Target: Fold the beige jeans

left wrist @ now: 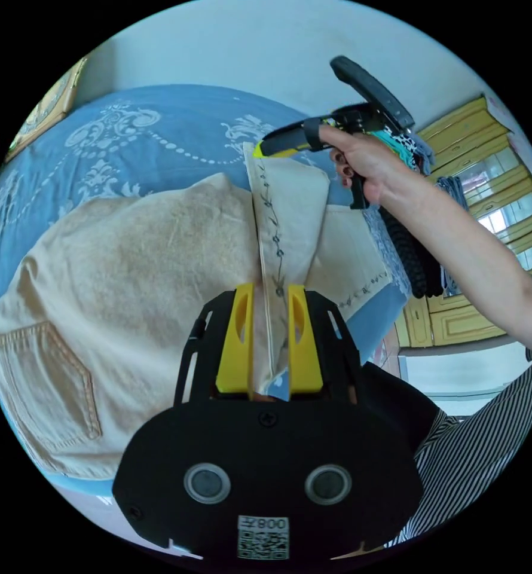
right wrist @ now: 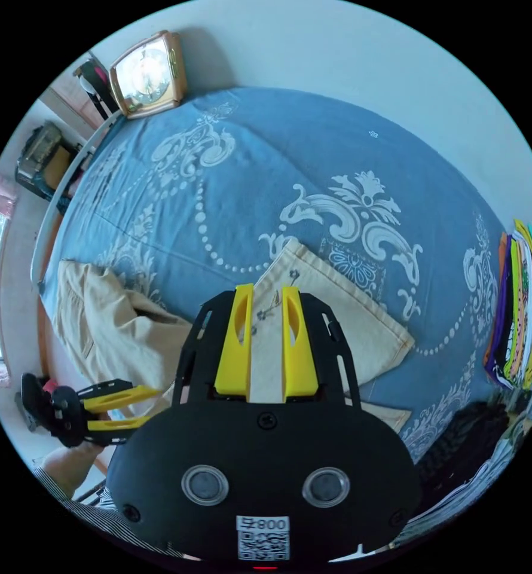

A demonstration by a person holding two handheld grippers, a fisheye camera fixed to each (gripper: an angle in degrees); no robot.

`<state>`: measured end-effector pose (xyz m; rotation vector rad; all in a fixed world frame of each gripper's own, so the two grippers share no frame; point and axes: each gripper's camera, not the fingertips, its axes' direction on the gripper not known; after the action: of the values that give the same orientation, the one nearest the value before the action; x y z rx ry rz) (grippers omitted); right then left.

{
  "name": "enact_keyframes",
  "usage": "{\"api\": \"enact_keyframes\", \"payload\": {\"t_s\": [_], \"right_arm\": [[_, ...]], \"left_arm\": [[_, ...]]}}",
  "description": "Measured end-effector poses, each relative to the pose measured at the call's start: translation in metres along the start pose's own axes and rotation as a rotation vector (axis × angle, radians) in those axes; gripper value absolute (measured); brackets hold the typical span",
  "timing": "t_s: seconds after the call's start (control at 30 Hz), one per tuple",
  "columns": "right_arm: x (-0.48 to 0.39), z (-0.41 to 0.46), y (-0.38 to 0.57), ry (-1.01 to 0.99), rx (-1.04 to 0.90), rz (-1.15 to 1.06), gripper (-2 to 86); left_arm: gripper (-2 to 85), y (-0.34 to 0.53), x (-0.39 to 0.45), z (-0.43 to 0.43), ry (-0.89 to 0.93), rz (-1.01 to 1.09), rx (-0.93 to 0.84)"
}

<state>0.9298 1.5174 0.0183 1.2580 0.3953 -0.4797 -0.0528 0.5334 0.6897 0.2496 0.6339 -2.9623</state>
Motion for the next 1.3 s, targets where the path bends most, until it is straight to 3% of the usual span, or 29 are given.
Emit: {"api": "enact_keyframes", "payload": {"t_s": [0.4,0.5,0.7,0.87,1.0,1.3], "right_arm": [[-0.002,0.090,0.053,0.148,-0.056,-0.013,5.4],[0.017,0.099,0.081,0.116,-0.065,0.004,3.0],[0.103,0.064,0.173,-0.151,0.061,0.119,1.7],[0.206,0.002,0.324,-0.429,0.290,0.203,1.5],[0.259,-0.008,0.446,-0.523,0.368,0.267,1.4],[0.347,0.090,0.720,-0.704,0.359,0.582,1.5]], "left_arm": [[2.5,-0.039,0.058,0.084,-0.019,0.040,-0.058],[1.6,-0.047,0.078,0.095,-0.054,0.046,-0.048],[1.1,-0.063,0.126,0.105,-0.066,0.106,-0.014],[1.0,-0.073,0.183,0.111,-0.097,0.212,0.039],[1.0,-0.080,0.224,0.127,-0.129,0.297,0.004],[1.0,-0.090,0.305,0.199,-0.257,0.471,-0.165]]}}
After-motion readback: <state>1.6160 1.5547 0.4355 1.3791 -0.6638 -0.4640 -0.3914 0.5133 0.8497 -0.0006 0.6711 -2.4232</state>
